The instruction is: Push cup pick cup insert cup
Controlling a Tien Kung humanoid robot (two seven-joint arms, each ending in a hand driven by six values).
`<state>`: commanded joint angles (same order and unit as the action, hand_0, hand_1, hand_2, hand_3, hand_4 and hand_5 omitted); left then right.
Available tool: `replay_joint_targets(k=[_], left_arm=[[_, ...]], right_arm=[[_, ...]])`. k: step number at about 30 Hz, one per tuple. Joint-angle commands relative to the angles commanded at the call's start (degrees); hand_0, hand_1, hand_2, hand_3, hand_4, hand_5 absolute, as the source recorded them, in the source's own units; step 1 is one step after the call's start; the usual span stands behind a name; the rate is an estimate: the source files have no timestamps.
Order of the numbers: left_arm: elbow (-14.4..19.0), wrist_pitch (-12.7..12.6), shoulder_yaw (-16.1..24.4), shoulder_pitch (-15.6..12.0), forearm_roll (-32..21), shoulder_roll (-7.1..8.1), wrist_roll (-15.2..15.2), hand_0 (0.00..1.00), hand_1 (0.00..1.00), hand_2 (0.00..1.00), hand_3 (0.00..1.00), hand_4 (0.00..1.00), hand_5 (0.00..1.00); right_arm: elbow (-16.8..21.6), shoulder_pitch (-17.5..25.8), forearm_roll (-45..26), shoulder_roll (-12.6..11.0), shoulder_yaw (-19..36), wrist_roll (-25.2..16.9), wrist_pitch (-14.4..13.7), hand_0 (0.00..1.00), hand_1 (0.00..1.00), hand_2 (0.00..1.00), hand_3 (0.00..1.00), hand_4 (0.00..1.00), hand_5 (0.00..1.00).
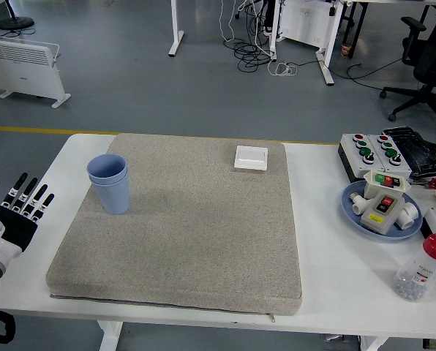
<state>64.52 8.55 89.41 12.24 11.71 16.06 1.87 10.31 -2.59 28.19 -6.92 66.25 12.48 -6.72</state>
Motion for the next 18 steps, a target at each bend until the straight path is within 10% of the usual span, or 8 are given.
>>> replay_joint_targets(k=[18], left_arm=[[0.27,0.16,-0.53,-0.13,-0.05,0.16,0.18,0.872,0.871,0.924,0.828,0.558,0.998]], right_arm=[[0.00,0.12,0.26,0.11,0.19,0.03,-0.12,0.725,0.651,0.655,0.581,0.128,0.478]])
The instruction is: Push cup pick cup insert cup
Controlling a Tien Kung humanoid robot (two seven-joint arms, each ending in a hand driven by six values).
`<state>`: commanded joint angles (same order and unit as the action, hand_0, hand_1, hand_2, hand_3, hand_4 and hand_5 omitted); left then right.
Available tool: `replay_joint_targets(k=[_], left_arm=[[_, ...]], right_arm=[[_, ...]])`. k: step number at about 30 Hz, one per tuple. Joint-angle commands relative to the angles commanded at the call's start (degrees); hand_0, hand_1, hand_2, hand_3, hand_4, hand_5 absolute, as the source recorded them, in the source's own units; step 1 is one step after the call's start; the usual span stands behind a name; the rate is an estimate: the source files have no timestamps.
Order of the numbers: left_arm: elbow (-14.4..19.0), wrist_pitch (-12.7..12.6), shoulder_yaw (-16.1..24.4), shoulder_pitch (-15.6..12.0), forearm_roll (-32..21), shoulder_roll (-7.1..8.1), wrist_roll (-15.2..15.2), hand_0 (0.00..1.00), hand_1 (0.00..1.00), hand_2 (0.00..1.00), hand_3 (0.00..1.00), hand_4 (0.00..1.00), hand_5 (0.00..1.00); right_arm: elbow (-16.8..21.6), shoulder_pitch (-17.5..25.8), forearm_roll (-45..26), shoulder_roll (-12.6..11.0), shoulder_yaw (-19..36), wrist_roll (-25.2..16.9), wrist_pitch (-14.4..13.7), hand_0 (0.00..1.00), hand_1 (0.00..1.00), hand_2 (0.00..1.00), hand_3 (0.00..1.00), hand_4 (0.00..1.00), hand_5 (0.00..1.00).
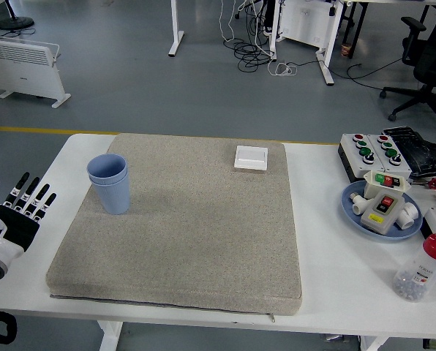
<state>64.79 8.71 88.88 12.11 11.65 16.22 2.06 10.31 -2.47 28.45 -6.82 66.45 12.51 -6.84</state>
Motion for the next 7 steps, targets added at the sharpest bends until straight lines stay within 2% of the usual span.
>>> replay_joint_targets(k=[7], left_arm=[[-0.08,-0.02,-0.15,0.02,0.06,0.02,-0.03,0.872,0.871,0.924,0.828,0.558,0.998]], right_arm=[[0.00,0.05,0.13,0.06,0.10,-0.02,-0.06,0.725,0.651,0.655,0.581,0.128,0.478]])
